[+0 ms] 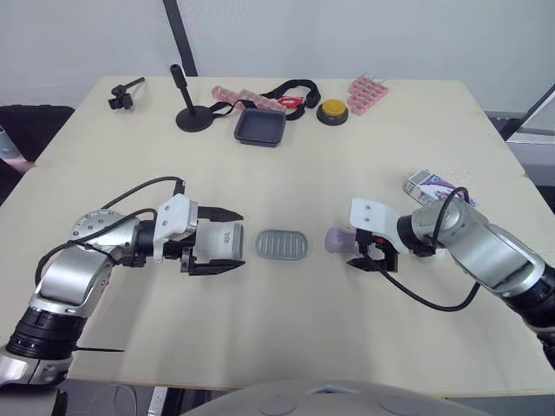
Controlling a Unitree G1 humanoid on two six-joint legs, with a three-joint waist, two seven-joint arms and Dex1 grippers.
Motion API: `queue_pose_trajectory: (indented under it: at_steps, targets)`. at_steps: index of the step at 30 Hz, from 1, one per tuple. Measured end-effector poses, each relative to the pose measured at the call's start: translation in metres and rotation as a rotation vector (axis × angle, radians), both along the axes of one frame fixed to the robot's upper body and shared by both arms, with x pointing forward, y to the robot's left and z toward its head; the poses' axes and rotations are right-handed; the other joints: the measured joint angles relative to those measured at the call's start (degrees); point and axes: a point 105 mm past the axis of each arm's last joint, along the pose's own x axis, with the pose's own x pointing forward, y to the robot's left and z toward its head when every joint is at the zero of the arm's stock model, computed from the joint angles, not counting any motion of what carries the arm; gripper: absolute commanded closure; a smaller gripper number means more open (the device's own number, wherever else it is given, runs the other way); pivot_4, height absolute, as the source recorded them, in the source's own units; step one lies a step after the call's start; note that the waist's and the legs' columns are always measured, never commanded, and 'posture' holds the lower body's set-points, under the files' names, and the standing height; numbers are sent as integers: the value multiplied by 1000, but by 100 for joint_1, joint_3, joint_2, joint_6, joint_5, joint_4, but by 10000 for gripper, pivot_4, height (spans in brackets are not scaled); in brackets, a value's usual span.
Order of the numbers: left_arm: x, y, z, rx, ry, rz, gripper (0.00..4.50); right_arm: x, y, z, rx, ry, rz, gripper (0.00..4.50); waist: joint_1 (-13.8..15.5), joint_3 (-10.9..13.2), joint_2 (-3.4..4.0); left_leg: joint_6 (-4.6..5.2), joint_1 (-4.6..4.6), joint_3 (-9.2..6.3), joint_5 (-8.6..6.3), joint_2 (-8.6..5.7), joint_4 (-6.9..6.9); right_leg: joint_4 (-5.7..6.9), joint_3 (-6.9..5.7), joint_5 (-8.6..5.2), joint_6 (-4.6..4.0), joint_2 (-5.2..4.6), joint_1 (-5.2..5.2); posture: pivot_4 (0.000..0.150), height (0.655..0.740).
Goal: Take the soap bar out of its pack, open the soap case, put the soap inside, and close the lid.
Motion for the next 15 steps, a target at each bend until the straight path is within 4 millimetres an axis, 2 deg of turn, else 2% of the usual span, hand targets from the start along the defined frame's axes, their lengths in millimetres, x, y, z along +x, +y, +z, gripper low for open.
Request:
queue_pose_trajectory:
  at_steps: [5, 6, 8, 11, 15]
  targets:
    - [-1, -1, -3, -10, 8, 10, 2057, 2, 2, -2, -28, 15, -7, 0, 5, -1, -1, -3, 2, 0, 2, 0, 1, 4, 1, 0, 0, 0, 0, 1500, 7400]
    - [-1, -1, -3, -11, 7, 12, 23, 2, 2, -3, -29, 17, -8, 2398, 6, -1, -1, -3, 3, 0, 2, 0, 1, 5, 1, 0, 0, 0, 1, 1500, 7400]
    - [0, -1, -3, -13, 6, 18, 0, 1, 2, -3, -32, 27, -3, 6392, 9, -1, -1, -4, 7, 0, 2, 0, 1, 7, 2, 0, 0, 0, 3, 1500, 7400]
    - [0, -1, -3, -14, 6, 23, 0, -1, 3, -5, -35, 44, 7, 16323, 9, -1, -2, -5, 8, 0, 3, 0, 2, 10, 2, 1, -1, -1, 4, 1500, 7400]
    - [0, -1, -3, -16, 6, 26, 0, -3, 4, -5, -43, 37, 21, 16323, 9, -1, -2, -9, 16, 0, 6, 0, 2, 16, 4, 1, -2, -1, 7, 1500, 7400]
